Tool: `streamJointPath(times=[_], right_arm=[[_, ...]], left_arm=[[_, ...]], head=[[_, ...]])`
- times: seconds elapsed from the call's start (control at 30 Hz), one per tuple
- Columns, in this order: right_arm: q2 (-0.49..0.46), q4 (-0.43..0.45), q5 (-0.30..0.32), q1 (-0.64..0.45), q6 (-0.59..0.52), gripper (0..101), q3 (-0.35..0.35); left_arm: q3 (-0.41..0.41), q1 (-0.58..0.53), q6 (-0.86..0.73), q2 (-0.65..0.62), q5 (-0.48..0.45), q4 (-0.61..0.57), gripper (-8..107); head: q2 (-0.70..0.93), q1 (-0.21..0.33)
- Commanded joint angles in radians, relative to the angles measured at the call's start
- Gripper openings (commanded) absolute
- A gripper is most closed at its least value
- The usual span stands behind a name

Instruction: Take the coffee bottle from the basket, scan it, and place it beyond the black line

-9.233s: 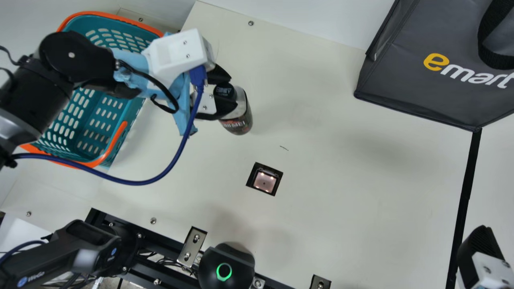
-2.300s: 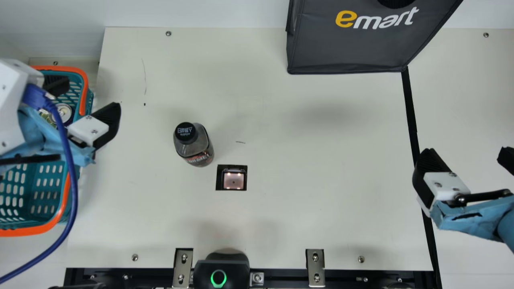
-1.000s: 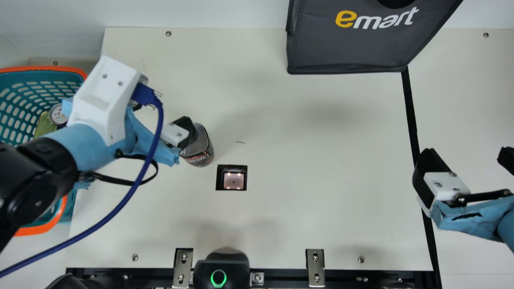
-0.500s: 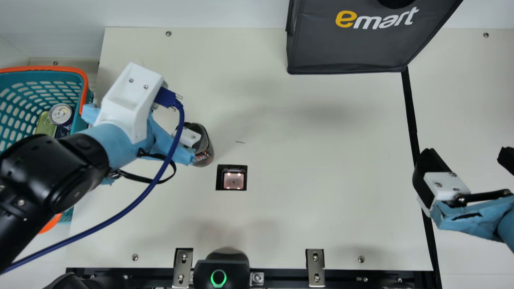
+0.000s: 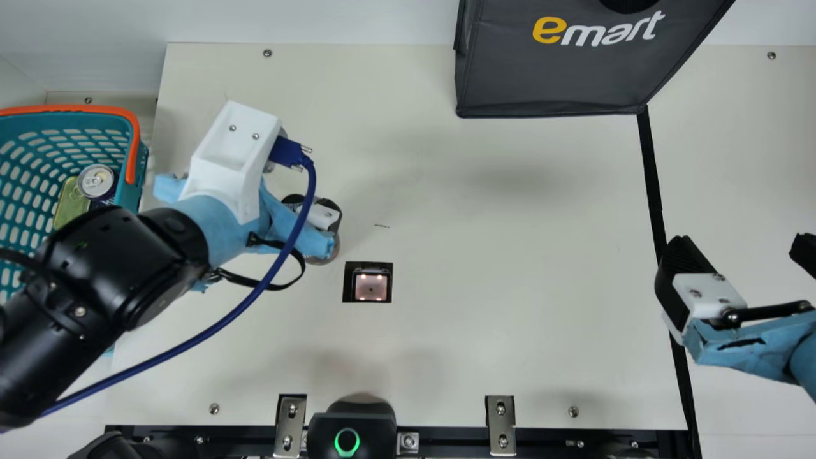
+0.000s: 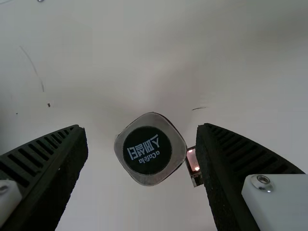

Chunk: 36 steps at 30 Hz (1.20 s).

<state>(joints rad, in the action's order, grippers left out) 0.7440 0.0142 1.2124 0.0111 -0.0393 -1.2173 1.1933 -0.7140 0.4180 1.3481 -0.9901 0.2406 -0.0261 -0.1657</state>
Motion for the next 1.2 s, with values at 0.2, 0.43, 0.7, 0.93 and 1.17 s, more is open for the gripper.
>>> streamJointPath(times=[0.2, 0.43, 0.7, 0.93, 1.17], right_arm=[[0.0, 0.0, 0.0, 0.0, 0.0, 91, 0.0], [0.0, 0.0, 0.0, 0.0, 0.0, 91, 0.0], [0.0, 0.0, 0.0, 0.0, 0.0, 91, 0.0], [0.0, 0.0, -0.001, 0.0, 0.0, 91, 0.0], [0.0, 0.0, -0.001, 0.0, 0.0, 91, 0.0]], left_arm=[[-0.007, -0.001, 0.006, 0.015, -0.002, 0.019, 90], [-0.02, 0.004, 0.012, 0.024, 0.003, 0.024, 90], [-0.034, -0.009, 0.04, 0.033, 0.005, 0.025, 90], [-0.046, -0.022, 0.06, 0.038, 0.006, 0.028, 90], [-0.06, -0.028, 0.072, 0.042, 0.017, 0.026, 57]], head=[[-0.001, 0.027], [-0.001, 0.027], [-0.001, 0.027], [-0.001, 0.027], [-0.001, 0.027]])
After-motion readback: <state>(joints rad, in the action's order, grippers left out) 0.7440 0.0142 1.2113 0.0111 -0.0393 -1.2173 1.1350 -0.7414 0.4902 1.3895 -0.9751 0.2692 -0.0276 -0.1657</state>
